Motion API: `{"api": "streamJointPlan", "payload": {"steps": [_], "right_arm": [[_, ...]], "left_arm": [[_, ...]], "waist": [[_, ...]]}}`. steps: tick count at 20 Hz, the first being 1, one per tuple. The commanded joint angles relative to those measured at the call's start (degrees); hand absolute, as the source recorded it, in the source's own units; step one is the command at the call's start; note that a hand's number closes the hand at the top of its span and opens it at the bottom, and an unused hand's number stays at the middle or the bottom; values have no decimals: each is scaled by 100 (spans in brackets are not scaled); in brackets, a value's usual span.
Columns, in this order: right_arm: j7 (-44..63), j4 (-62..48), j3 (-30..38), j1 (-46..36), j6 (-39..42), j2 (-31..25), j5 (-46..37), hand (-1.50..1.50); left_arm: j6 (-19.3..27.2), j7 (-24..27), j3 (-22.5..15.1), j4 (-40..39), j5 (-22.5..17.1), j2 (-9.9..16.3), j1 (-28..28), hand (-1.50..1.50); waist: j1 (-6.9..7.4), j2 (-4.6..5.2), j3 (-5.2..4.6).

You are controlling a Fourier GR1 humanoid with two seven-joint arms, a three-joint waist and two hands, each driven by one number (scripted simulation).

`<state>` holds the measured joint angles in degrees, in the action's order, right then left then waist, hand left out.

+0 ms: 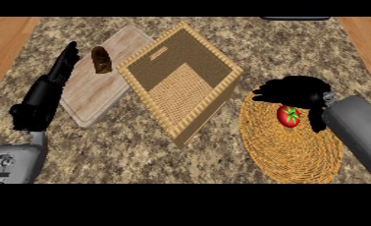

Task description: Pick the tomato from the placemat and place it in the basket

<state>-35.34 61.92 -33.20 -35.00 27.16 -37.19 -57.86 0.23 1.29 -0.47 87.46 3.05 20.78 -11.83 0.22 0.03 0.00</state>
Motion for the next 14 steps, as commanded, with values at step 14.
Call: {"api": "streamJointPlan", "payload": {"steps": [14], "right_arm": [[-643,-1576,673,-176,-454,646,-1129,-150]], "left_arm": [[-470,-208,370,474,95,-100,236,0]], "waist": [[48,7,1]]}}
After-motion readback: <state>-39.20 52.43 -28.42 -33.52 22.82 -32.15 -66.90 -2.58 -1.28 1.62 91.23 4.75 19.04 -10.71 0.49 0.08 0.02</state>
